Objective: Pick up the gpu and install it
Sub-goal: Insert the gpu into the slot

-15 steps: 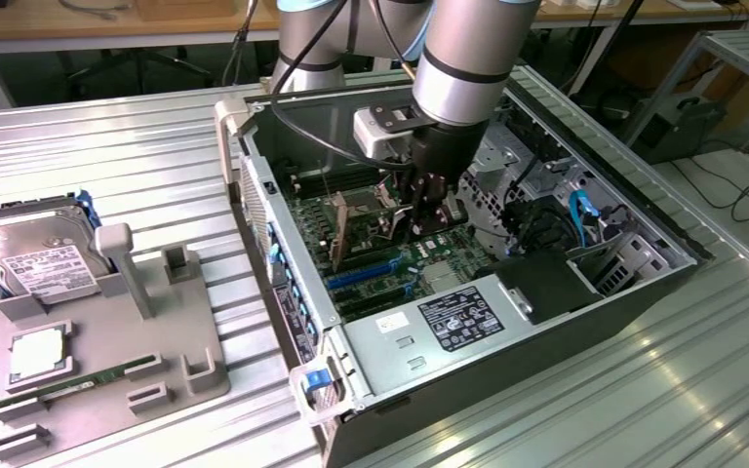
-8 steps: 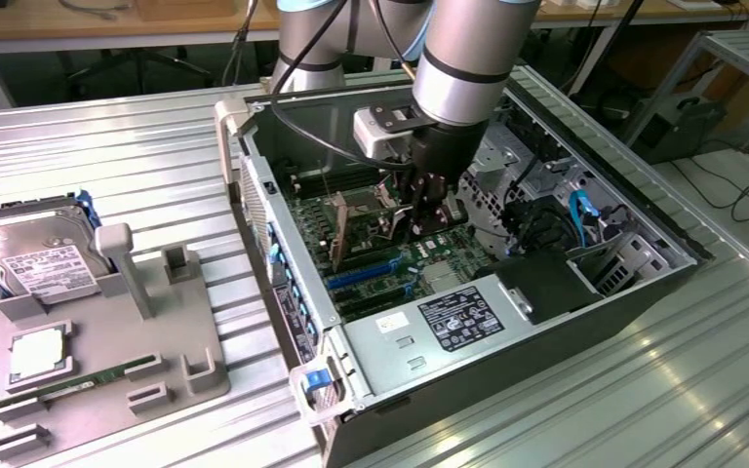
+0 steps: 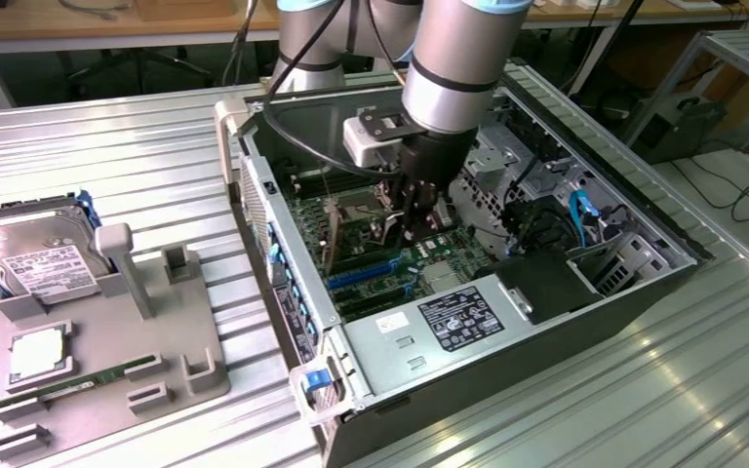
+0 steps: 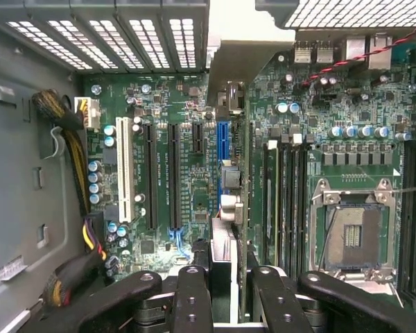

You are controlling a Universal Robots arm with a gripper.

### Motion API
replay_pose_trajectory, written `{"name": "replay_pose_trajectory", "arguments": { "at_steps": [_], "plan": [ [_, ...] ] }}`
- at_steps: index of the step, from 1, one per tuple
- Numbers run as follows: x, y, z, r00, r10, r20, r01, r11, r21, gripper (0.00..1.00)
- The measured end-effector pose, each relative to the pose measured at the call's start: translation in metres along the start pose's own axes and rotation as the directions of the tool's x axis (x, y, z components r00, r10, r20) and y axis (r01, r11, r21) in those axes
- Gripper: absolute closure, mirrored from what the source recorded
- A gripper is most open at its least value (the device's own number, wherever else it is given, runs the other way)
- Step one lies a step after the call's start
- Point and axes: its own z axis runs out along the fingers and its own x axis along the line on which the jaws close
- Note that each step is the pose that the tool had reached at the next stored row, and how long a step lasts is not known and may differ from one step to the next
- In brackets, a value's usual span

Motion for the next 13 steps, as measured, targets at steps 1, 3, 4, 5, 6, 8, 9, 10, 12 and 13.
{"name": "replay_pose_trajectory", "arguments": {
  "at_steps": [1, 3, 4, 5, 6, 8, 9, 10, 12, 13],
  "plan": [
    [-0.0005, 0.0, 0.0022, 1.0, -0.003, 0.0001, 0.003, 1.0, -0.0001, 0.72],
    [-0.0012, 0.0, 0.0042, 1.0, -0.009, -0.0001, 0.009, 1.0, -0.0019, 0.72],
    [-0.0014, 0.0, 0.0045, 0.9999, -0.011, 0.0, 0.011, 0.9999, -0.0033, 0.72],
    [-0.0017, 0.0002, 0.005, 0.9999, -0.012, -0.0001, 0.012, 0.9999, -0.005, 0.72],
    [-0.0017, 0.0007, 0.0055, 0.9999, -0.013, 0.0, 0.013, 0.9999, -0.0056, 0.72],
    [-0.0017, 0.0009, 0.0069, 0.9999, -0.015, 0.0, 0.015, 0.9999, -0.0069, 0.72],
    [-0.0017, 0.0009, 0.0076, 0.9999, -0.015, -0.0001, 0.015, 0.9999, -0.0069, 0.72],
    [-0.0016, 0.0013, 0.0084, 0.9999, -0.016, 0.0, 0.016, 0.9999, -0.007, 0.72],
    [-0.0016, 0.0027, 0.0105, 0.9999, -0.017, 0.0, 0.017, 0.9998, -0.007, 0.72],
    [-0.0016, 0.0028, 0.0112, 0.9998, -0.018, 0.0, 0.018, 0.9998, -0.0071, 0.72]
  ]
}}
